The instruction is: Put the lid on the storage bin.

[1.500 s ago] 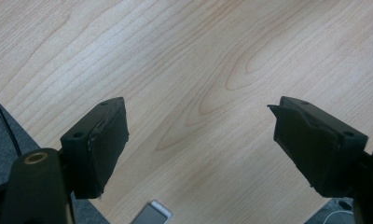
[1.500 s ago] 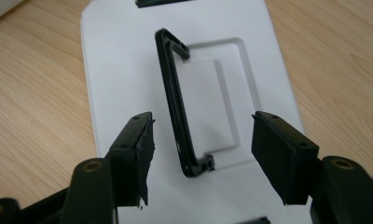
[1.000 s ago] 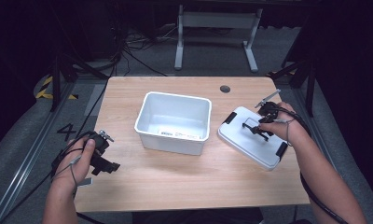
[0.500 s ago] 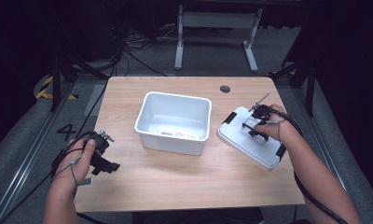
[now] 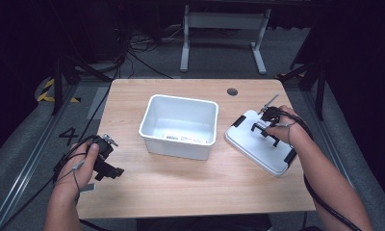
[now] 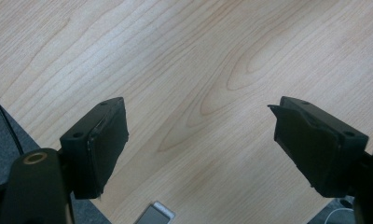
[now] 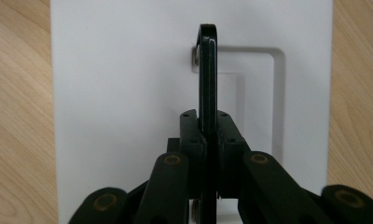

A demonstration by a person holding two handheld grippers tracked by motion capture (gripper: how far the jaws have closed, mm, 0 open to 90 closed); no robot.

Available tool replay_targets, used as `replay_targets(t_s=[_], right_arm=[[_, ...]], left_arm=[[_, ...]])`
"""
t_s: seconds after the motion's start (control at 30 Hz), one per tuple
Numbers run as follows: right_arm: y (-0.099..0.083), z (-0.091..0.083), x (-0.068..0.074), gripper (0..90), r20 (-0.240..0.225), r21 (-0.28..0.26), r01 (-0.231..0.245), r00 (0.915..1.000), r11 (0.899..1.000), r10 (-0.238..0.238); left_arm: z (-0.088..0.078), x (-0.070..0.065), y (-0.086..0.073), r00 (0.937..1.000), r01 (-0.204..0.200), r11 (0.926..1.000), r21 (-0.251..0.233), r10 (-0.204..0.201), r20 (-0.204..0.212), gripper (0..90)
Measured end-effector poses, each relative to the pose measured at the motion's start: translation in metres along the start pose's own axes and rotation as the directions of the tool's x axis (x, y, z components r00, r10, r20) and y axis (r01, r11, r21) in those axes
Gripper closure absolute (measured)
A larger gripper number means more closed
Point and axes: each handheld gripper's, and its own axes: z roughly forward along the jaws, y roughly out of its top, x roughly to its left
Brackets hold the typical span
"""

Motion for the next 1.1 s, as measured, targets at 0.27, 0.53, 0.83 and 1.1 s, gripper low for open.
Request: replay_targets(t_s=[0.27,0.53,0.83,1.1], right_arm=[[0.001,-0.031,0.002,85.1,0.012,-0.041,0.021,0.9997,0.999,-0.021],[0.001,-0.059,0.004,85.1,0.035,-0.070,0.040,0.9987,0.997,-0.038],[0.001,-0.080,0.006,85.1,0.045,-0.081,0.057,0.9976,0.995,-0.053],[0.005,-0.099,0.011,85.1,0.027,-0.086,0.053,0.9984,0.995,-0.050]], left_arm=[[0.000,0.000,0.000,1.0000,-0.002,1.0000,0.001,0.002,0.001,18.1],[-0.001,-0.001,-0.001,1.0000,0.000,1.0000,-0.003,0.000,0.001,18.1],[-0.002,0.000,-0.001,1.0000,-0.003,1.0000,-0.003,0.003,-0.002,18.1],[-0.003,0.000,-0.003,1.0000,0.005,1.0000,-0.007,-0.005,-0.002,18.1]])
